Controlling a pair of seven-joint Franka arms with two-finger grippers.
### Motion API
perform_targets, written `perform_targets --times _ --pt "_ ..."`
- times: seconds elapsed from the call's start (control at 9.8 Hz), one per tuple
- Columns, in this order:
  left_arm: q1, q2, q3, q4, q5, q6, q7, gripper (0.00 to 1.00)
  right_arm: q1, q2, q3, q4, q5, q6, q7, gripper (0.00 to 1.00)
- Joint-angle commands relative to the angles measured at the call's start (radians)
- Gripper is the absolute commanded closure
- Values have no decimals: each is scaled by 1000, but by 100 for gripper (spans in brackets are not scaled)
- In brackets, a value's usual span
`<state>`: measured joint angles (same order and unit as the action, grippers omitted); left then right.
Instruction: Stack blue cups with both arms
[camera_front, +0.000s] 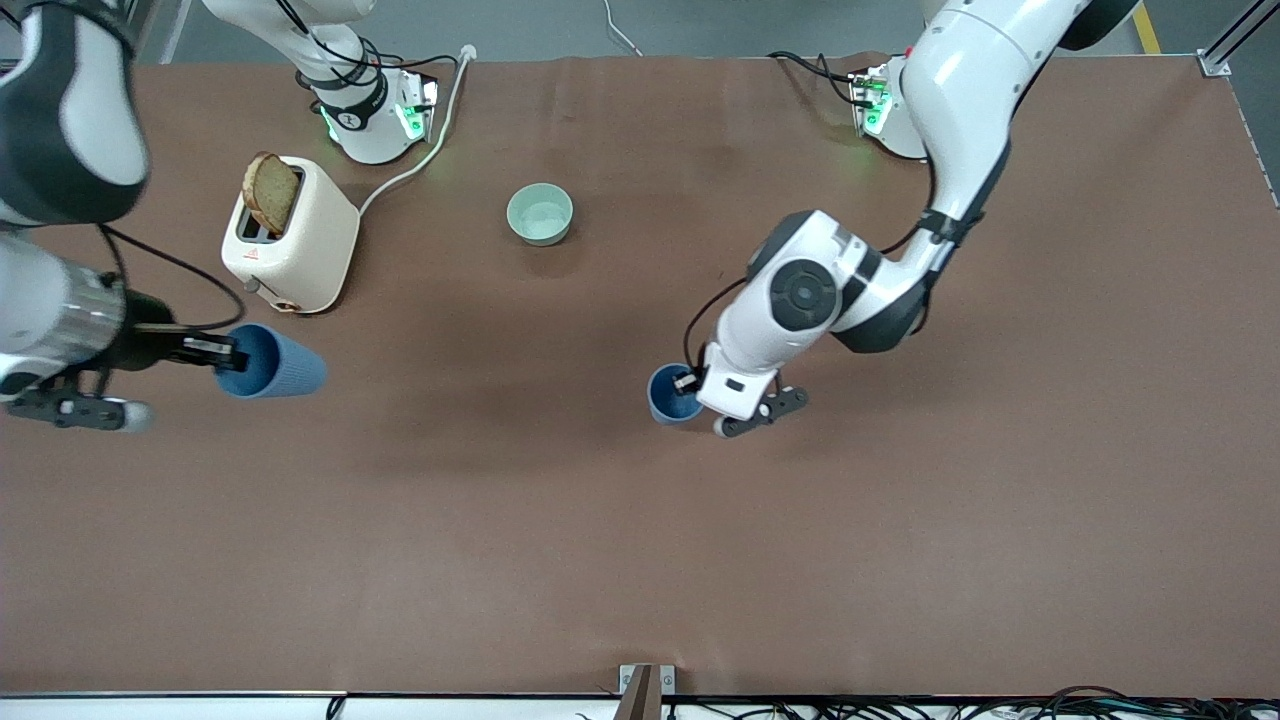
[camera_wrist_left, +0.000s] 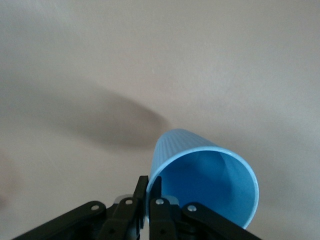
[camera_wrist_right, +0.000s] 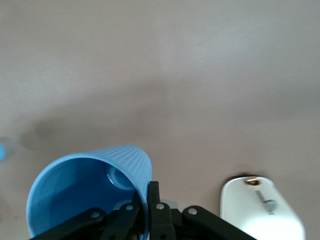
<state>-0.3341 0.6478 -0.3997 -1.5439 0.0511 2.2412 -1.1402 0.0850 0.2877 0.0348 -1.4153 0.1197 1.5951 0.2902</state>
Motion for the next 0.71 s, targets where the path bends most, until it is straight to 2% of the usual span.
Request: perform_targets --times 0.0,0.1,0.2,0.31,0.41,0.51,0.61 --pt "-58 49 15 -1 62 21 -133 99 80 -15 -7 -27 21 46 114 99" --pt "-71 62 15 -1 64 24 -154 98 107 -15 -7 -25 21 74 159 99" --pt "-82 78 15 -4 67 31 -156 92 130 -13 -7 -25 21 100 199 99" --pt "-79 81 15 -2 72 32 -156 73 148 -10 -7 -25 21 126 227 99" --pt "-77 78 15 -2 72 32 -156 29 169 -7 -7 -25 21 143 259 99" --pt "-66 73 15 -2 73 32 -147 0 186 1 -7 -25 21 157 295 99" --pt "-57 59 15 1 73 25 -150 0 209 5 -7 -24 21 176 322 99"
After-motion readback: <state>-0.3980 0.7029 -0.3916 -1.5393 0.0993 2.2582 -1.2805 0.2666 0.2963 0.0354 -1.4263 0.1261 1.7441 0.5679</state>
